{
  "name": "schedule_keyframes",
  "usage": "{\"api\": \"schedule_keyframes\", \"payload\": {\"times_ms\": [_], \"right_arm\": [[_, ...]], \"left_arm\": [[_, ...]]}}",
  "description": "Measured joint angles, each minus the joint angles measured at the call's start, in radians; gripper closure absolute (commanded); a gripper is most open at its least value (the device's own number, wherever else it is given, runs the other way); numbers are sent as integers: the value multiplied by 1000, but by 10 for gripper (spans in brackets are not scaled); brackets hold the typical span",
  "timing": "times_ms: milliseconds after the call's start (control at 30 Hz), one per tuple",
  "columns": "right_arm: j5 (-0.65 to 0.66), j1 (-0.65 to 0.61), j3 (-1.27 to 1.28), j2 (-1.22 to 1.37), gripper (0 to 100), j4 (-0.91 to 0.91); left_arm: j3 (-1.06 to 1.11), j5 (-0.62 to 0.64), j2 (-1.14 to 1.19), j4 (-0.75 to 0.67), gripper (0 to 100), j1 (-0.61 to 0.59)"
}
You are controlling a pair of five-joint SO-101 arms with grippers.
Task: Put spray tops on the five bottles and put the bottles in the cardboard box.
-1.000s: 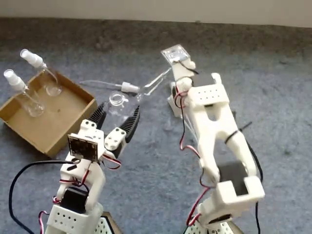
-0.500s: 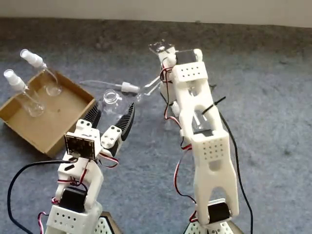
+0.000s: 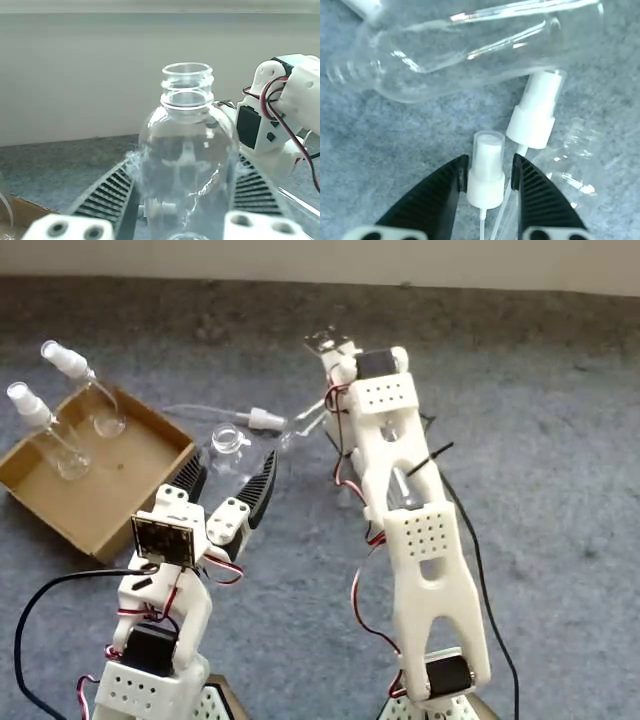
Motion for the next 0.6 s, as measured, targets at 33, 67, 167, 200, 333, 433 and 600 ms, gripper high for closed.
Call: {"api": "schedule_keyframes", "payload": {"times_ms": [33,67,167,200,333,433,600], "right_arm": [[0,0,0,0,861,0],[0,0,0,-3,861,0],[-32,2,0,-41,861,0],[-37,2,0,-64,861,0],[-46,-9,120,-183,861,0],[-46,-28,281,-256,861,0],[-32,-23,427,-275,861,-37]], "left_arm": [[0,0,0,0,881,0],[0,0,0,0,881,0],[0,0,0,0,881,0],[0,0,0,0,881,0],[0,0,0,0,881,0],[0,0,0,0,881,0],[0,0,0,0,881,0]]}}
